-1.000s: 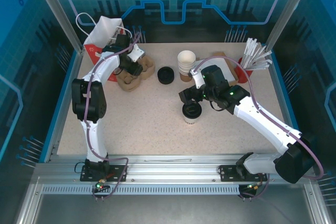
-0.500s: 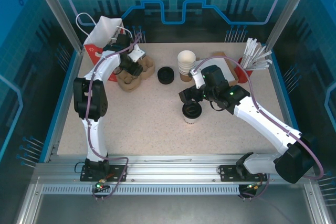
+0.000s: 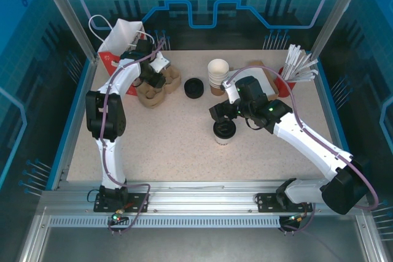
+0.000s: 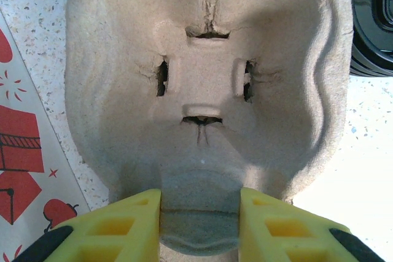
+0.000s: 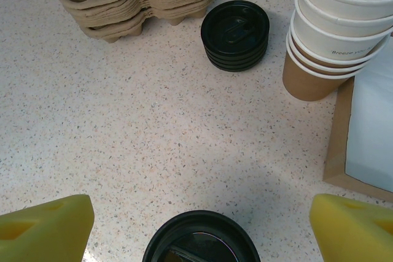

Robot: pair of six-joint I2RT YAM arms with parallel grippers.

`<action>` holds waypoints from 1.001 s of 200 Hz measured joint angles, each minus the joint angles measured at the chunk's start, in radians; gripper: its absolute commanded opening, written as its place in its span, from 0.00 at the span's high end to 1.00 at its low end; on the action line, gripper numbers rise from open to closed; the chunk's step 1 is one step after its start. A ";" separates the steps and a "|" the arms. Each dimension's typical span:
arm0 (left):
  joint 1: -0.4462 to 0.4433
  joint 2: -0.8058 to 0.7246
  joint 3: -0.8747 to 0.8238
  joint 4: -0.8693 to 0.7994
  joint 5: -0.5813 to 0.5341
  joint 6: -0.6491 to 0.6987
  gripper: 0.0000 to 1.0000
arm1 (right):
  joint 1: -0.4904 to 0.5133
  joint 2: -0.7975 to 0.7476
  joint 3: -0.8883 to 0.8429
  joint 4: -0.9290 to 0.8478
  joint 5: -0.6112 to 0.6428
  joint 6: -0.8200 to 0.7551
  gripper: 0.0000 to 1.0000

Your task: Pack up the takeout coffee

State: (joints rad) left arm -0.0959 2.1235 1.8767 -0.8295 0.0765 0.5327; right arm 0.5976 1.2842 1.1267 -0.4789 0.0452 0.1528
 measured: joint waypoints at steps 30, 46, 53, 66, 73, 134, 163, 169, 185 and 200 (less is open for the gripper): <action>0.000 -0.007 0.000 -0.001 0.000 -0.005 0.67 | 0.000 0.000 0.000 0.000 0.000 0.000 0.08; 0.000 -0.018 0.000 -0.001 0.000 -0.010 0.67 | 0.000 0.000 0.000 0.000 0.000 0.000 0.08; 0.000 -0.026 0.000 -0.001 0.000 -0.010 0.67 | 0.000 0.000 0.000 0.000 0.000 0.000 0.08; 0.000 -0.046 0.000 -0.001 0.000 -0.010 0.67 | 0.000 0.000 0.000 0.000 0.000 0.000 0.08; 0.000 -0.057 0.000 0.000 0.000 -0.010 0.67 | 0.000 0.000 0.000 0.000 0.000 0.000 0.08; -0.001 -0.143 -0.009 0.004 0.000 -0.078 0.67 | 0.000 -0.003 0.000 -0.013 0.001 0.000 0.08; -0.024 -0.316 -0.155 0.066 0.000 -0.177 0.67 | 0.000 -0.026 0.000 -0.030 0.011 -0.001 0.07; -0.037 -0.367 -0.199 0.082 0.000 -0.198 0.67 | 0.000 -0.032 0.000 -0.033 0.014 -0.001 0.07; -0.089 -0.515 -0.334 0.148 -0.004 -0.264 0.66 | -0.001 -0.048 0.000 -0.043 0.026 -0.002 0.07; -0.160 -0.649 -0.464 0.215 -0.010 -0.336 0.66 | -0.008 -0.064 0.000 -0.057 0.028 -0.003 0.07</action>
State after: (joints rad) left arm -0.2562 1.4750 1.4128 -0.6144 0.0662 0.1967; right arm 0.5900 1.2201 1.1271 -0.5362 0.0734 0.1493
